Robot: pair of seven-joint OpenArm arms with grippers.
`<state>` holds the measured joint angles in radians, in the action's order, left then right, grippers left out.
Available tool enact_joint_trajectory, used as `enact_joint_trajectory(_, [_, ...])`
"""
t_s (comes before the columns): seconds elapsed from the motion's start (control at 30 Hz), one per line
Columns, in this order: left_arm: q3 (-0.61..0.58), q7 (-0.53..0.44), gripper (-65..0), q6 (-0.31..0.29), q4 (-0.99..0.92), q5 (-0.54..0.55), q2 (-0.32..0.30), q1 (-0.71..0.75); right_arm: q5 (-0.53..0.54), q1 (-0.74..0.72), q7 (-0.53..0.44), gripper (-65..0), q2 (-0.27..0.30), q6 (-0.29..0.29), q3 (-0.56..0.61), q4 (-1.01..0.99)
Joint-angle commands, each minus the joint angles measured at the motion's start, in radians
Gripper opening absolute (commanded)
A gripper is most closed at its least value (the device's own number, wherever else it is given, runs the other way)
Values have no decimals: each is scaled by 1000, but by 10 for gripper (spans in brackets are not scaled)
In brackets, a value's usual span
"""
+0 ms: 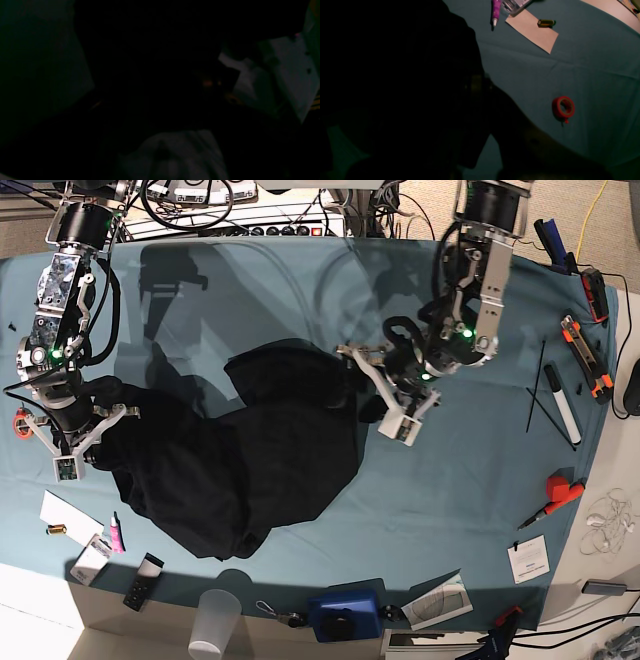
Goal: Layout the t-shirt on the table in an organized manner, then fold the t-shirt properly
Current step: 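Grasp the t-shirt with the left gripper beside the right gripper, then lift the t-shirt with both grippers and spread it apart across the table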
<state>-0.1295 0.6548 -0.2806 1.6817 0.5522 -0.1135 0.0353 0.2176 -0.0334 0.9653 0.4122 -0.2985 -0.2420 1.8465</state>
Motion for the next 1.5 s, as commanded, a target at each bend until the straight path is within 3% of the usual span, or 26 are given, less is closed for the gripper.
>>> enact_joint_trajectory(0.0, [1,-19,-344,-2,16,24,13,-16,-2,-16,-26,-650,17,6,-7,16])
enact_joint_trajectory(0.17, [1,-24,-626,107,16,24,22,-17,-2,-16,-26,-650,17,6,-7,16])
enact_joint_trajectory(0.2, [1,-27,-650,106,16,24,22,-17,-1,-16,-26,-650,17,6,-7,16])
enact_joint_trajectory(0.5, [9,-26,-650,89,16,-135,-11,-94,55,-17,-59,-650,17,4,-6,16])
enact_joint_trajectory(0.7, [35,-26,-650,90,16,-144,-107,-212,81,-20,-106,-650,0,-27,-6,16])
enact_joint_trajectory(0.83, [35,-27,-650,90,16,-219,-195,-283,128,-46,-132,-650,-18,-27,-3,9])
enact_joint_trajectory(1.1, [35,-80,-650,89,-98,-219,-357,-450,130,-256,-143,-650,-82,-51,113,-151])
enact_joint_trajectory(1.23, [35,-79,-650,89,-250,-186,-395,-563,130,-401,-151,-650,-121,-48,130,-269])
enact_joint_trajectory(1.47, [35,-7,-650,86,-327,-121,-439,-686,130,-549,-106,-650,-121,-48,129,-311])
